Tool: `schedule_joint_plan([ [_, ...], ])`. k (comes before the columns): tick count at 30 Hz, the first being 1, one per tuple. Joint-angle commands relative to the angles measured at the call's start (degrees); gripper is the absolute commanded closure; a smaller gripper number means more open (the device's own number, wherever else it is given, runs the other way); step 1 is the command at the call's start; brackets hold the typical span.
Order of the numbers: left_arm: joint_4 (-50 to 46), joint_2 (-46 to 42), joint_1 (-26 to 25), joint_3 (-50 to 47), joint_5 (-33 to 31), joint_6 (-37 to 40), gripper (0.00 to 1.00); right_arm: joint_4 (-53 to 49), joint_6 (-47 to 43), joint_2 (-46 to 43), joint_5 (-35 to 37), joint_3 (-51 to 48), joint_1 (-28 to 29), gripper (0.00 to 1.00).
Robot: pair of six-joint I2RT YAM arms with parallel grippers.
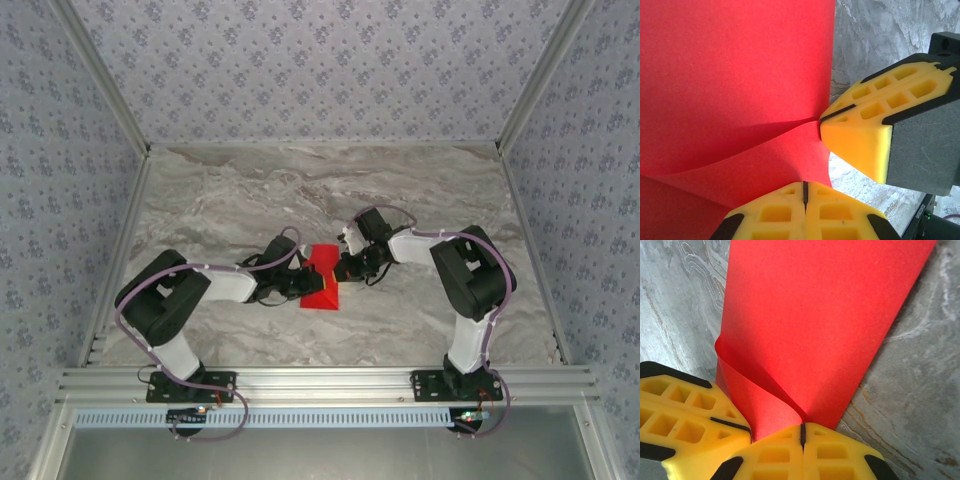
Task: Fold a paper plane with a square sheet of paper (pick it up from the middle)
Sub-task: Fold the triangle a second time at the center of the table.
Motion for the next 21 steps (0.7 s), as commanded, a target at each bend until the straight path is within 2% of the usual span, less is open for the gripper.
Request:
schedule_joint_plan([
  [1,0.27,0.89,-0.27,1.55,0.54,0.54,0.97,-2.01,-0.87,1.04,1.86,1.0,-0.63,0.98],
  [21,-2.9,2.81,-0.27,2.34,0.17,1.35,0.97,-2.43,-0.51,0.95,2.04,0.19,-0.89,0.98],
])
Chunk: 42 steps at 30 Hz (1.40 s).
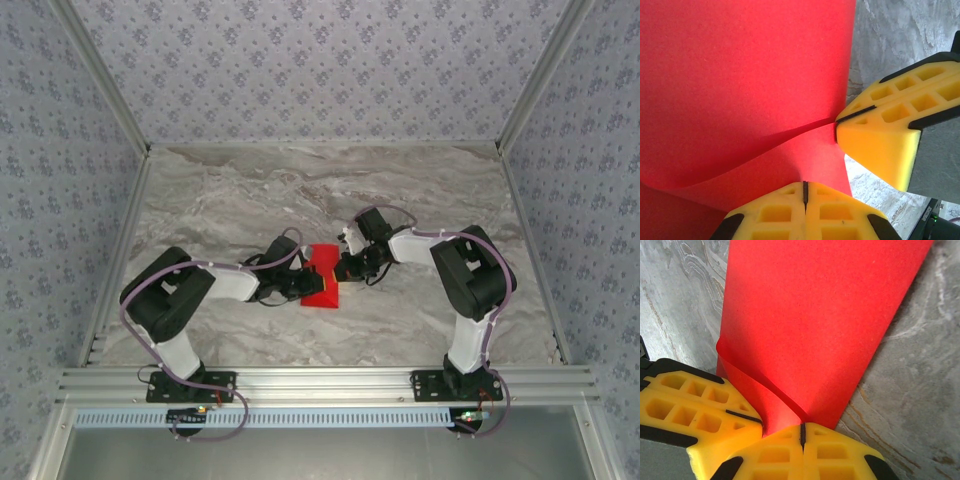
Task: Fold a paper plane with a square sheet of paper (pick it up from the middle)
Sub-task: Fold the triangle a second time at the center of the table.
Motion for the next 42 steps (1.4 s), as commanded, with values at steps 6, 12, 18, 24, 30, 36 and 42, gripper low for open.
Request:
schedule_joint_plan([
  [6,-4.41,1.3,-0.34,2.01,-0.22,1.58,0.97,-2.31,-0.09,0.86,1.85,-0.01,-0.85,0.95],
  [12,-7.73,0.95,-0.26,1.78,-1.87,1.44,0.97,-3.84,2.94,-4.61,2.8,0.02,-1.57,0.78],
  [18,-7.82,1.04,-0.26,1.07,-3.15,0.53,0.98,-5.06,7.14,-14.92,6.94,-3.42,-0.97,0.73],
  [24,-7.65,1.47,-0.35,1.16,-3.38,0.39,0.98,-3.02,12.24,-18.14,8.99,-7.39,5.3,0.88],
  [30,-7.53,1.3,-0.39,0.71,-3.49,0.57,0.98,1.37,16.1,-14.93,9.34,-8.77,9.91,0.95],
  [36,-6.96,1.08,-0.37,0.11,-3.42,0.52,0.98,2.41,16.56,-10.99,10.06,-7.58,11.18,0.97],
  [42,-6.91,0.8,-0.35,-0.24,-3.68,0.19,0.98,2.14,16.46,-10.54,10.11,-9.28,11.69,0.97],
])
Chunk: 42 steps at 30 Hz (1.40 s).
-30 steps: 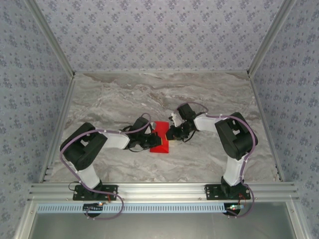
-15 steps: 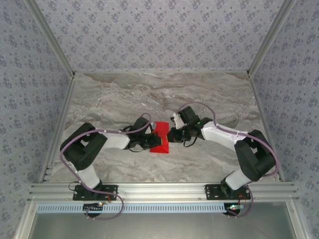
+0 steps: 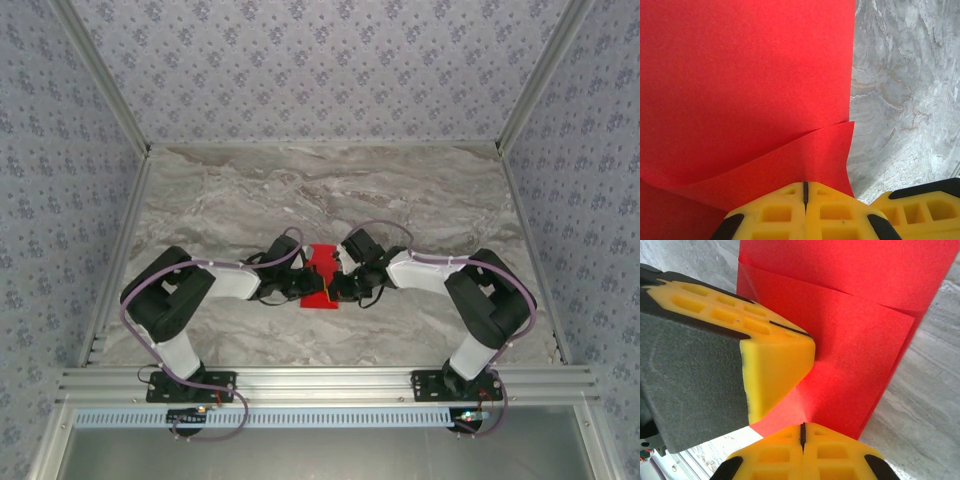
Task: Fold a paper plane with a square sheet of paper (pick it up from the middle)
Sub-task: Fold the triangle a second time at the center of the table.
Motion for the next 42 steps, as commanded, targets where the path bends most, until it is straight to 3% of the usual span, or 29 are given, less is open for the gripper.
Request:
schedule_joint_plan([
  [1,-4.05,0.51,-0.25,-1.45,-2.83,-0.2,0.98,0.04,0.65,0.25,1.23,-1.2,0.54,0.97],
  [25,-4.75,1.39,-0.24,-0.93,-3.79,-0.64,0.98,-1.64,0.97,0.89,2.31,-6.25,2.03,0.97],
  [32,-6.41,1.32,-0.3,-0.84,-4.85,-0.74,1.0,-5.98,-0.13,-7.65,3.91,-8.13,1.11,0.97],
  [36,-7.13,1.48,-0.29,-0.33,-4.64,-0.64,1.0,-3.43,1.05,-10.8,4.26,-5.85,0.68,0.97],
  [42,-7.12,2.22,-0.27,0.57,-3.81,-0.9,1.0,2.35,3.09,-6.88,4.5,-3.35,1.37,0.98],
])
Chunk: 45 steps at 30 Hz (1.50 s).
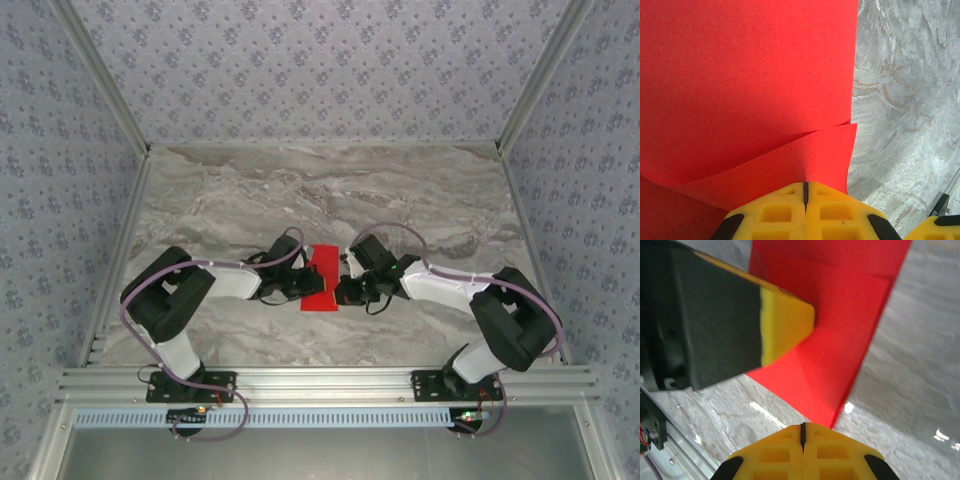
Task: Fold a paper plane with a square sheet of paper (pick it up from the middle)
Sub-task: Fold the triangle a second time at the center of the table.
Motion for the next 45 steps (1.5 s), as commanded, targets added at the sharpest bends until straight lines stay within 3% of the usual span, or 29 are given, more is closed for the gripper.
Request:
schedule_joint_plan([
  [1,-5.38,2.35,-0.03,-0.12,-2.93,-0.63,1.0,3.13,2.7,2.96,1.08,1.65,0.42,0.98],
  [9,-4.22,1.84,-0.06,-0.24,-2.15,-0.71,1.0,4.84,2.59,7.81,1.64,-0.26,0.37,1.0],
  [16,-5.25,0.14,0.84,2.78,-1.1,4.05,0.97,1.34,-0.17,8.25,4.21,-3.08,-0.25,1.0],
  [34,0.29,0.53,10.77,-0.43,2.59,16.35,0.95,-1.2,-2.75,11.69,6.68,-4.78,-0.65,1.0],
  [41,-2.65,-7.77,11.19,1.85,2.89,16.51,0.94,-1.34,-2.66,11.65,6.59,-4.66,-0.39,1.0],
  [45,-4.58,-12.65,8.37,1.66,0.94,15.13,0.93,-1.38,-2.4,11.63,6.73,-4.67,-0.35,1.0],
])
